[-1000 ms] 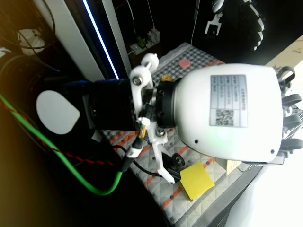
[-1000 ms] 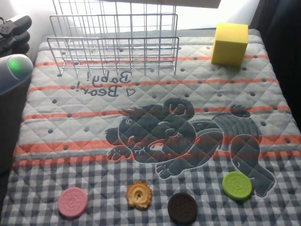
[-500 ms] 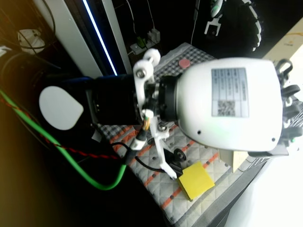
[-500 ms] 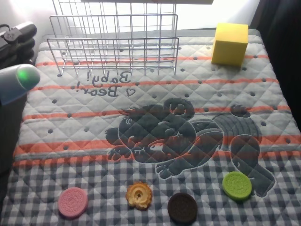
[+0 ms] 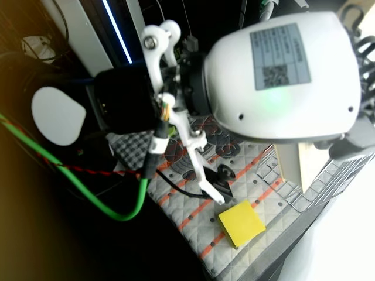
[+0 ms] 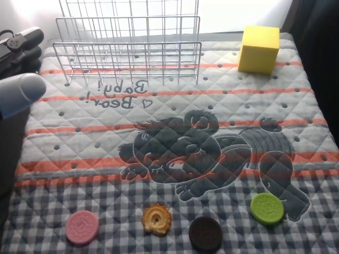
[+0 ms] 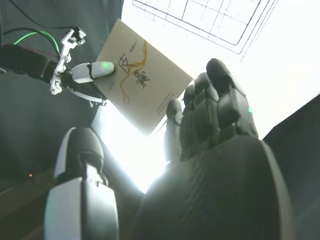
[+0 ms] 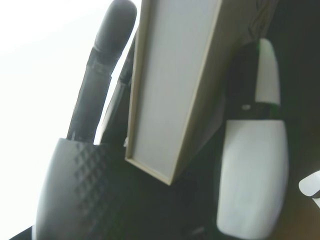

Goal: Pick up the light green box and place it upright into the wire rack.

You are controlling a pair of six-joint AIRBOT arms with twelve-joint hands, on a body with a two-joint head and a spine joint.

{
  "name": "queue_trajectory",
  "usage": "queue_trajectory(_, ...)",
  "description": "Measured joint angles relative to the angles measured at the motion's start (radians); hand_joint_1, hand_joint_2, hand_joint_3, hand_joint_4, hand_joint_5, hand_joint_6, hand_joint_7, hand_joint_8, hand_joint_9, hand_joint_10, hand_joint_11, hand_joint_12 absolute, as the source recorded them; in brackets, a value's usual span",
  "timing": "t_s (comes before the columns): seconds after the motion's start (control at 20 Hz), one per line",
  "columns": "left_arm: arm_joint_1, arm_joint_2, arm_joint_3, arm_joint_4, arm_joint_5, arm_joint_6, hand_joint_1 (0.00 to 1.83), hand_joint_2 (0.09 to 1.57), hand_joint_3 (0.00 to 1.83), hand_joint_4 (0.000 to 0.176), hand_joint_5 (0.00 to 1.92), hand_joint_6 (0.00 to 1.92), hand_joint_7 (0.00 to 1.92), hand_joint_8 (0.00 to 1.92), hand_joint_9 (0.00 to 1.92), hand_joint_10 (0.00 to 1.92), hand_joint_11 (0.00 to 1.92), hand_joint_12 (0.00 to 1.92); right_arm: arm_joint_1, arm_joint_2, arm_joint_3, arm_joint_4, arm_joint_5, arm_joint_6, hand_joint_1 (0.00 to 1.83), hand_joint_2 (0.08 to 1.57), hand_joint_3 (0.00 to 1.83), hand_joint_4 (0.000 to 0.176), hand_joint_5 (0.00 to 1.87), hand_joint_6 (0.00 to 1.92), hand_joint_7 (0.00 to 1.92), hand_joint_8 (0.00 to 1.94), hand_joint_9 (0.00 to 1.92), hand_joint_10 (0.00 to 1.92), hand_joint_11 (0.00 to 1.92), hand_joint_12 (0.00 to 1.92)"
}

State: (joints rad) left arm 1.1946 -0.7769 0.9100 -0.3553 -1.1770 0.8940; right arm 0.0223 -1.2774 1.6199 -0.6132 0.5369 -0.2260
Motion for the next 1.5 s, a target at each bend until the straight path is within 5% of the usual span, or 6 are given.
queue_trajectory(0.05, 0.0, 0.0, 0.0, 0.0, 0.0, -0.001, 0.52, 1.02, 0.0, 0.108, 0.2, 0.0, 0.15, 0.0, 0.16, 0.0, 0.0, 0.63, -0.001, 0.0, 0.0, 0.01, 0.005, -0.001, 0.91, 1.34, 0.0, 0.0, 0.6, 1.54, 1.27, 0.0, 1.29, 0.0, 0.33, 1.35)
queue_trajectory(0.2, 0.0, 0.0, 0.0, -0.001, 0.001, -0.001, 0.61, 1.02, 0.0, 0.048, 0.22, 0.0, 0.18, 0.0, 0.18, 0.01, 0.0, 0.61, -0.037, 0.0, -0.002, 0.053, 0.038, -0.003, 1.04, 1.28, 0.0, 0.0, 0.69, 1.4, 1.32, 0.02, 1.37, 0.04, 0.55, 1.33)
queue_trajectory(0.35, 0.0, -0.005, 0.0, -0.001, 0.003, -0.001, 0.48, 1.03, 0.0, 0.124, 0.18, 0.0, 0.14, 0.0, 0.17, 0.0, 0.0, 0.69, -0.072, -0.01, 0.004, 0.079, 0.03, -0.008, 1.08, 1.26, 0.0, 0.0, 0.73, 1.35, 1.35, 0.02, 1.43, 0.07, 0.98, 1.08)
queue_trajectory(0.4, 0.0, -0.006, 0.0, 0.0, 0.005, -0.002, 0.56, 1.02, 0.0, 0.045, 0.22, 0.01, 0.17, 0.01, 0.2, 0.01, 0.0, 0.75, -0.082, -0.016, 0.009, 0.098, 0.027, -0.008, 1.1, 1.23, 0.0, 0.0, 0.76, 1.3, 1.37, 0.02, 1.46, 0.07, 1.07, 1.01)
queue_trajectory(0.45, 0.0, -0.005, 0.0, 0.001, 0.005, -0.002, 0.6, 1.02, 0.0, 0.034, 0.22, 0.01, 0.18, 0.01, 0.2, 0.01, 0.0, 0.76, -0.091, -0.023, 0.018, 0.115, 0.034, -0.007, 1.1, 1.23, 0.0, 0.0, 0.78, 1.28, 1.39, 0.02, 1.49, 0.07, 1.16, 0.94)
queue_trajectory(1.5, 0.005, -0.013, 0.005, -0.002, 0.015, -0.005, 0.61, 1.01, 0.0, 0.028, 0.24, 0.0, 0.21, 0.0, 0.22, 0.0, 0.0, 0.79, -0.119, -0.038, 0.025, 0.141, 0.047, -0.008, 1.11, 1.21, 0.0, 0.0, 0.81, 1.23, 1.43, 0.02, 1.52, 0.05, 1.12, 0.98)
